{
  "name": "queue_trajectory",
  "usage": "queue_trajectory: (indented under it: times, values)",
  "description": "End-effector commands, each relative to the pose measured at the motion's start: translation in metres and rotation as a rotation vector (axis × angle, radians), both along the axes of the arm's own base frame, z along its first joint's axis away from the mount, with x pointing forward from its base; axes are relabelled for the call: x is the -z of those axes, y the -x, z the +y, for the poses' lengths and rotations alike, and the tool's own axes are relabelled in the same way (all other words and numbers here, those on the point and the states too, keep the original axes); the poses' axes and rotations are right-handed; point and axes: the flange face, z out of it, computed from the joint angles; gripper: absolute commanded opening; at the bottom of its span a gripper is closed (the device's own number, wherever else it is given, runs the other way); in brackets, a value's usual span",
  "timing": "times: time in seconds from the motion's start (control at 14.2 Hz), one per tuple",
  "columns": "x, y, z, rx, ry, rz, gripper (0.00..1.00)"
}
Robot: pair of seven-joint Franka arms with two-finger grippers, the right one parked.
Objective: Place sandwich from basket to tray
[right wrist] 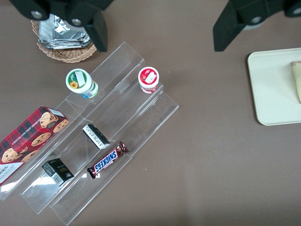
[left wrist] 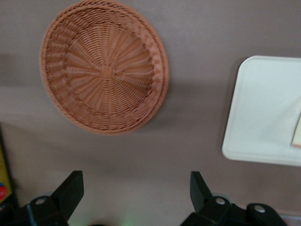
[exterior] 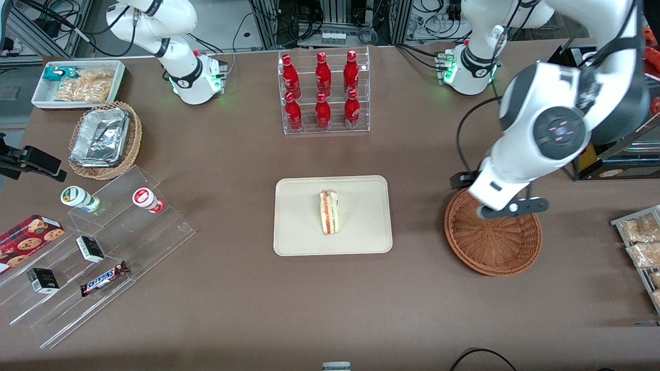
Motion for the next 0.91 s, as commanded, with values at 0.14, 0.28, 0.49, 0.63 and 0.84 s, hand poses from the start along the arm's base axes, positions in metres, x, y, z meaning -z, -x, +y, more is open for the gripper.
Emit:
queue_trajectory:
  times: [0.14, 0.28, 0.49, 0.63, 0.84]
  values:
    - [-0.050, 0.030, 0.063, 0.175, 0.048, 0.031, 1.00]
    - [-0.075, 0.039, 0.091, 0.228, 0.062, 0.014, 1.00]
    - [-0.105, 0.050, 0.120, 0.230, 0.064, -0.038, 1.00]
    - [-0.111, 0.049, 0.141, 0.188, 0.076, -0.061, 1.00]
    - [-0.114, 0.043, 0.155, 0.164, 0.094, -0.109, 1.00]
